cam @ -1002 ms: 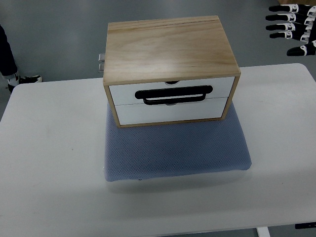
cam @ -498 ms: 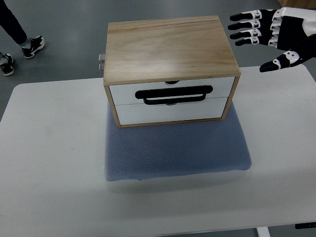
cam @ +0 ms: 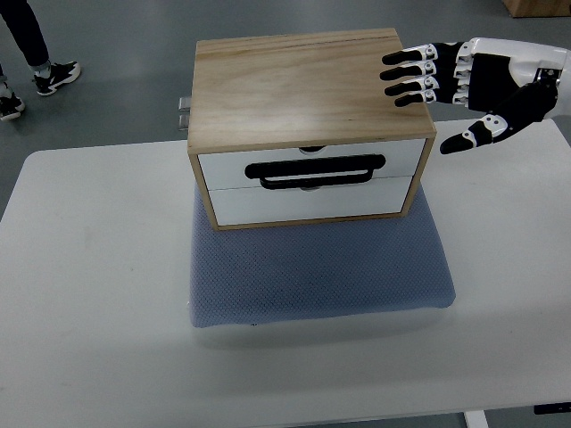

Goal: Open wood drawer with right hand
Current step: 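Move the right hand toward the upper drawer's black handle, then hook the right hand's fingers around the upper drawer's black handle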

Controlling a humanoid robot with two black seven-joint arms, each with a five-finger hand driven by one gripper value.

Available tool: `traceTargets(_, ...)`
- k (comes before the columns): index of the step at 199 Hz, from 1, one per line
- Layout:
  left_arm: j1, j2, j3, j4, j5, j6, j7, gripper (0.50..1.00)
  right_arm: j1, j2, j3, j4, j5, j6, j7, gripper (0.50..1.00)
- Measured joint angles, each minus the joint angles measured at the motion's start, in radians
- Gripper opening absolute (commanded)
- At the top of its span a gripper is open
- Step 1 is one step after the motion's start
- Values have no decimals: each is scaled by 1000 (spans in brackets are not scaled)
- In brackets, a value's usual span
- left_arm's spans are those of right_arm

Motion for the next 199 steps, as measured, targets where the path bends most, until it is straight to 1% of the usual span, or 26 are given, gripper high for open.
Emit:
traceTargets(103, 0, 0, 0, 0, 0, 0, 0, 1000, -7, 197, -6, -31, -217, 0, -2, 944)
traceTargets(126, 0, 0, 0, 0, 0, 0, 0, 1000, -13, 245, -8, -69, -259, 0, -3, 944)
traceTargets(161, 0, 0, 0, 0, 0, 0, 0, 1000, -15, 323, -22, -167, -294, 0, -2, 944)
traceTargets(199, 0, 0, 0, 0, 0, 0, 0, 1000, -12, 347, -52, -202, -327, 0, -2, 944)
